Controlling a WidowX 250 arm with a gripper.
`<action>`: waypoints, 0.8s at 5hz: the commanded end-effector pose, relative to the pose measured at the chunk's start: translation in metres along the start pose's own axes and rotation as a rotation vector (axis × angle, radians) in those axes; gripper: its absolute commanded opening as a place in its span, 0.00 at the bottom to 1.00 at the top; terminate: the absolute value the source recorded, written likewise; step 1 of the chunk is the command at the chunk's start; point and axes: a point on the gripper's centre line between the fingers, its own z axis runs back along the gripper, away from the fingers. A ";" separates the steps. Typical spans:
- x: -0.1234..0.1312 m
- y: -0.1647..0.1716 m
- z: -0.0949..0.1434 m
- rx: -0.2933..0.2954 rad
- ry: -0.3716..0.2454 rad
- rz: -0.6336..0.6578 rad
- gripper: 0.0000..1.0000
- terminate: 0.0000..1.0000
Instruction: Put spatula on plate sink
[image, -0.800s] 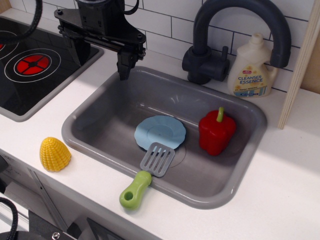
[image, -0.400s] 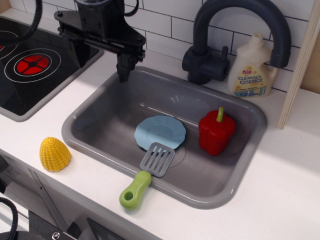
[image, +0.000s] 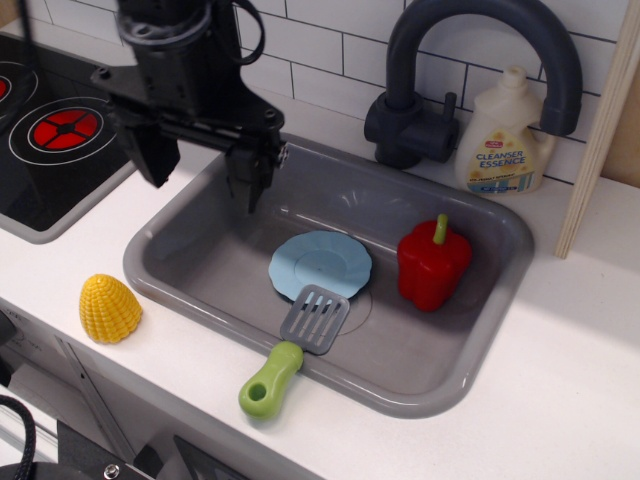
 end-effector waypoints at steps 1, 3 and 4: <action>-0.038 -0.029 0.007 -0.019 -0.004 0.030 1.00 0.00; -0.050 -0.060 -0.007 -0.046 0.072 0.038 1.00 0.00; -0.053 -0.065 -0.021 -0.038 0.062 0.037 1.00 0.00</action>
